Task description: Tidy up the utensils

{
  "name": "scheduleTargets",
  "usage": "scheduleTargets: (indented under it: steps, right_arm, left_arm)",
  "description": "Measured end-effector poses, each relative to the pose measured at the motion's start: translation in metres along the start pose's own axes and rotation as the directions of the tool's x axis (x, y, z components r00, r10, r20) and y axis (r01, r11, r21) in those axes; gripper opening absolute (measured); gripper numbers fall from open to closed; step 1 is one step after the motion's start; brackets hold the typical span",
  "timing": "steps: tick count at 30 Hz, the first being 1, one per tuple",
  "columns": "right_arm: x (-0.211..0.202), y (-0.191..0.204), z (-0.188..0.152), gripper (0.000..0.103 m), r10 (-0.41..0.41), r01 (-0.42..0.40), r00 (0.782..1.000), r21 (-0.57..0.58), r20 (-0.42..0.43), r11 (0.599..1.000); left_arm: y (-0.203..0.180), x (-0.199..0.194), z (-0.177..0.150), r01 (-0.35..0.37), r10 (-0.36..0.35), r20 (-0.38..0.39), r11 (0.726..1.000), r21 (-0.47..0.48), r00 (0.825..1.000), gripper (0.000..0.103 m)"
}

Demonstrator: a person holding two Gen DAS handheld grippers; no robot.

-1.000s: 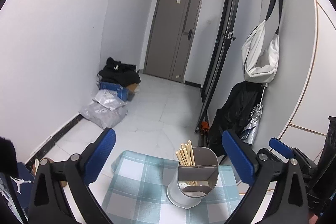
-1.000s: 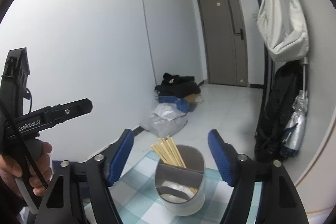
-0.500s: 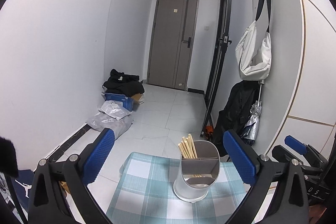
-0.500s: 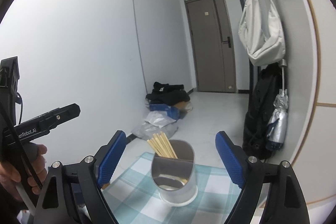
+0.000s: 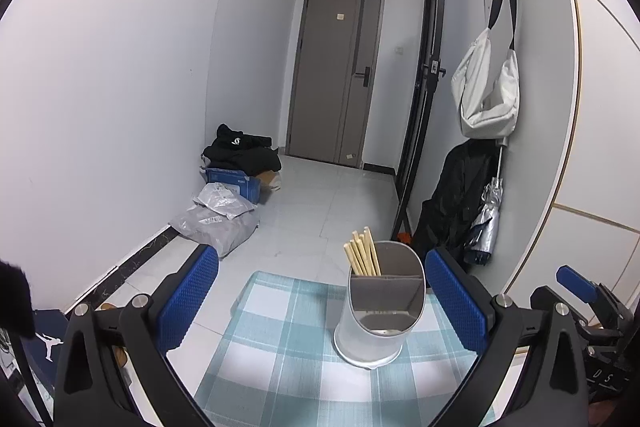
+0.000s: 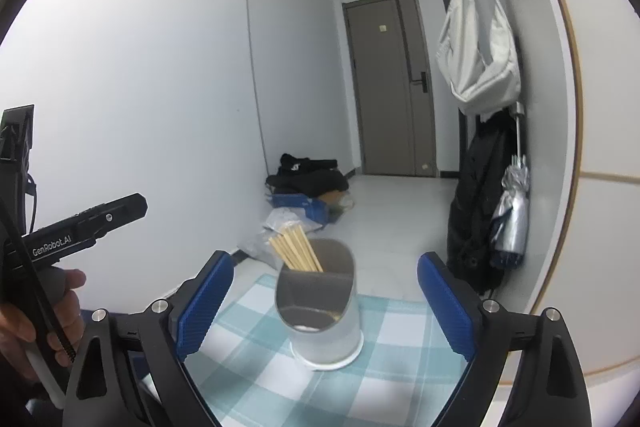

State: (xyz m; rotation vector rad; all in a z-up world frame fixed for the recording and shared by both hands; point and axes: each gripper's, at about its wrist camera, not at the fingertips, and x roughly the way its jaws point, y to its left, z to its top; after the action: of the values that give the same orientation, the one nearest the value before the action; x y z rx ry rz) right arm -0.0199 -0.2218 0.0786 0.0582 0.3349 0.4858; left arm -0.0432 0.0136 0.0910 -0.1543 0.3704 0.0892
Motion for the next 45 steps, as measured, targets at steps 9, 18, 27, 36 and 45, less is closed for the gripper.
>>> scheduleTargets:
  steps: [9, 18, 27, 36, 45]
  right_arm:
    - [0.007, -0.002, -0.022, 0.096, -0.019, 0.019, 0.999, 0.011, -0.037, 1.000]
    - [0.018, -0.005, -0.039, 0.096, -0.022, 0.024, 0.997, 0.022, -0.074, 0.999]
    - [0.032, -0.009, -0.049, 0.096, -0.032, 0.039, 0.992, 0.052, -0.123, 0.998]
    - [0.041, -0.013, -0.056, 0.096, -0.042, 0.053, 0.987, 0.066, -0.156, 0.996]
    - [0.040, -0.014, -0.057, 0.096, -0.054, 0.066, 0.985, 0.067, -0.162, 0.996]
  left_arm:
    - [-0.002, 0.013, -0.020, 0.001, 0.000, -0.038, 1.000, 0.021, 0.999, 0.102]
    - [0.001, 0.032, -0.039, -0.007, 0.009, -0.091, 1.000, 0.019, 0.996, 0.102]
    - [0.000, 0.045, -0.050, -0.005, 0.010, -0.127, 0.999, 0.037, 0.992, 0.102]
    - [0.001, 0.050, -0.056, 0.009, -0.005, -0.169, 1.000, 0.021, 0.986, 0.102]
    - [0.001, 0.049, -0.055, 0.009, -0.005, -0.164, 1.000, 0.021, 0.986, 0.102]
